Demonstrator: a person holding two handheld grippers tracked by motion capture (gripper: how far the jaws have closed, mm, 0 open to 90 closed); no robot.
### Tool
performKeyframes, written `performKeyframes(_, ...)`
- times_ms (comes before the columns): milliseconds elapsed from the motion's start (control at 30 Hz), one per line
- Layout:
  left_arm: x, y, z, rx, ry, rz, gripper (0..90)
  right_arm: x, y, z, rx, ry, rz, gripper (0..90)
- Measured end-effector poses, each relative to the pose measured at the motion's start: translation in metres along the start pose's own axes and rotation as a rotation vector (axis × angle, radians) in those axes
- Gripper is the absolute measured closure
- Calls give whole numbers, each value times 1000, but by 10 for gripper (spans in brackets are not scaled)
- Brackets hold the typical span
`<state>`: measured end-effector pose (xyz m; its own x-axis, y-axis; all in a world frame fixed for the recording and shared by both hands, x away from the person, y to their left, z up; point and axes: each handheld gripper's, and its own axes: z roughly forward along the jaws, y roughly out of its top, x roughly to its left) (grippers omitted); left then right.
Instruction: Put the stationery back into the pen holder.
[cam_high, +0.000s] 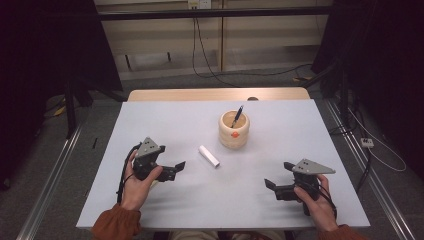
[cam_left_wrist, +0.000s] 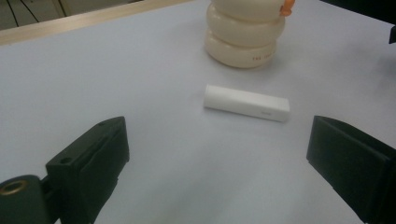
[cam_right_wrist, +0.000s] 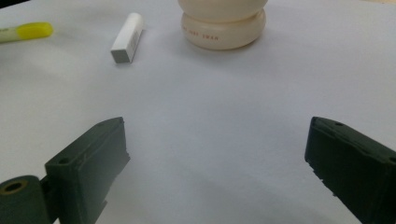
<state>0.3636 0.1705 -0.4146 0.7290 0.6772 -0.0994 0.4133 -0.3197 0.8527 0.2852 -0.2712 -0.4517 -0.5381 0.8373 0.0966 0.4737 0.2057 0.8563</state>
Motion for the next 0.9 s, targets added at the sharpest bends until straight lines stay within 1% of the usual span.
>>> performKeyframes(67,-3,-5,-6,-5,2,1,57,1,0,2,5,3,-2,62)
performKeyframes(133,-7,-12,-12,-12,9,-9,57,3,0,3,10,9,-5,60)
performKeyframes(167,-10,-18,-15,-13,12,-11,57,4,0,3,12,14,-7,59)
performKeyframes(200,-11,-21,-17,-10,12,-4,57,5,1,4,12,22,-10,56)
performKeyframes(233,-12,-24,-20,-5,7,-5,57,5,1,4,12,23,-13,55)
performKeyframes(267,-14,-27,-23,-6,7,-16,58,6,1,5,14,28,-13,56)
performKeyframes(367,-17,-36,-34,-15,23,-34,58,6,2,5,15,23,-11,61)
performKeyframes(433,-18,-40,-40,-23,22,-37,58,6,3,6,10,24,-10,60)
performKeyframes(500,-19,-45,-44,-33,45,-36,58,6,4,7,11,29,-3,62)
performKeyframes(533,-19,-47,-44,-38,56,-34,58,7,4,8,10,32,4,62)
performKeyframes(567,-18,-49,-44,-47,69,-32,58,7,5,9,11,33,0,63)
performKeyframes(600,-18,-49,-44,-49,72,-35,58,8,6,11,11,40,-4,65)
performKeyframes(767,-17,-51,-41,-46,65,-39,58,11,10,16,20,60,-8,77)
performKeyframes(867,-18,-51,-40,-41,66,-26,58,14,14,19,32,75,-5,105)
performKeyframes(900,-18,-50,-40,-41,65,-23,58,15,16,20,37,76,-15,119)
